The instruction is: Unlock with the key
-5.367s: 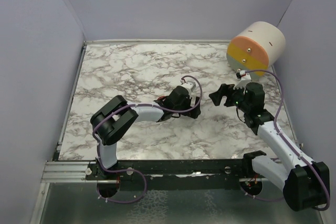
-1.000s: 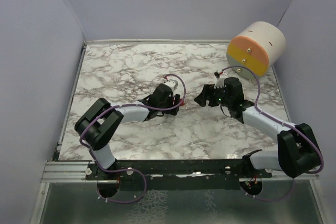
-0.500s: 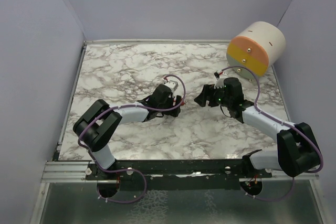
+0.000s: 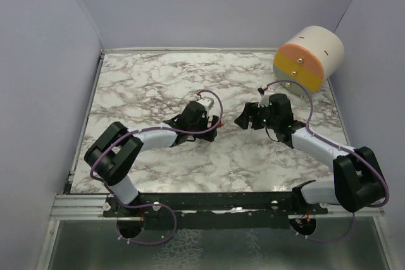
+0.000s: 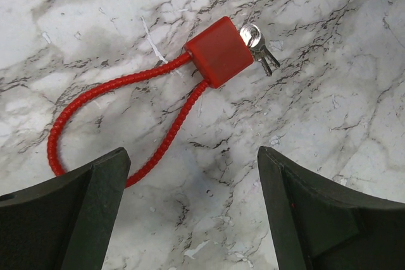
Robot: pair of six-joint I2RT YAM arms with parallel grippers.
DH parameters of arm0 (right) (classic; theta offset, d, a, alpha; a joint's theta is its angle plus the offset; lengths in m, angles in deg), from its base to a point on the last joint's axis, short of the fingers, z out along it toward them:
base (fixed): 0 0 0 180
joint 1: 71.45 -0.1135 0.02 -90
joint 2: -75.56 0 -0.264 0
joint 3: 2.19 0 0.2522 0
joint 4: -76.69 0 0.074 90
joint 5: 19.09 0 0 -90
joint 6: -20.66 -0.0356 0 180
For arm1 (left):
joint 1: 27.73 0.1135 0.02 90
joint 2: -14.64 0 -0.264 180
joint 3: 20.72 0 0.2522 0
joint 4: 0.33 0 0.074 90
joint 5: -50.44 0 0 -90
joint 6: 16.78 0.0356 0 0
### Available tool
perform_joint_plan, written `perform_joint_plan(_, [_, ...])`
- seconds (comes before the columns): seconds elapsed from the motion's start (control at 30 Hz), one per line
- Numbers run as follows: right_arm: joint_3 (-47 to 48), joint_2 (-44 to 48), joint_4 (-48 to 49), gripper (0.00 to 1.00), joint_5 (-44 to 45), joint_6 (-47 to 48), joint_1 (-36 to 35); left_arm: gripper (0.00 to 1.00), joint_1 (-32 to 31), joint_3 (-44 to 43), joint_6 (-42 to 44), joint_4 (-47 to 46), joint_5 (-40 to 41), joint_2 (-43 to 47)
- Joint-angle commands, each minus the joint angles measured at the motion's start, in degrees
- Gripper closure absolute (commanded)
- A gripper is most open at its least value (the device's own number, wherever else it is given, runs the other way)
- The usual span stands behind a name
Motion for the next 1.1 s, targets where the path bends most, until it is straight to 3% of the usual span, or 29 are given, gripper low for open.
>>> perform_joint_plan(0.0, [0.1, 0.3, 0.2, 0.29, 2.2, 0.8, -0.3, 0.12, 0.0, -1.2, 6.6, 1.7, 0.5, 5.0])
perform_joint_plan(0.3, [0.1, 1.0, -0.5, 0.28, 3.8, 1.8, -0.3, 0.08, 0.1, -8.1, 22.2, 2.9, 0.7, 1.2])
perform_joint_plan(0.47, [-0.2, 2.1, -1.0, 0.28, 4.2, 2.2, -0.3, 0.15, 0.8, -14.1, 28.7, 7.1, -2.1, -6.6])
perform_joint_plan(0.63, [-0.4, 2.5, -1.1, 0.28, 4.5, 2.5, -0.3, 0.15, 1.0, -18.1, 31.1, 10.4, -6.0, -11.7])
perform_joint_plan(1.07, [-0.3, 2.2, -1.0, 0.28, 4.6, 2.7, -0.3, 0.18, 1.1, -18.7, 32.4, 10.8, -10.2, -14.6])
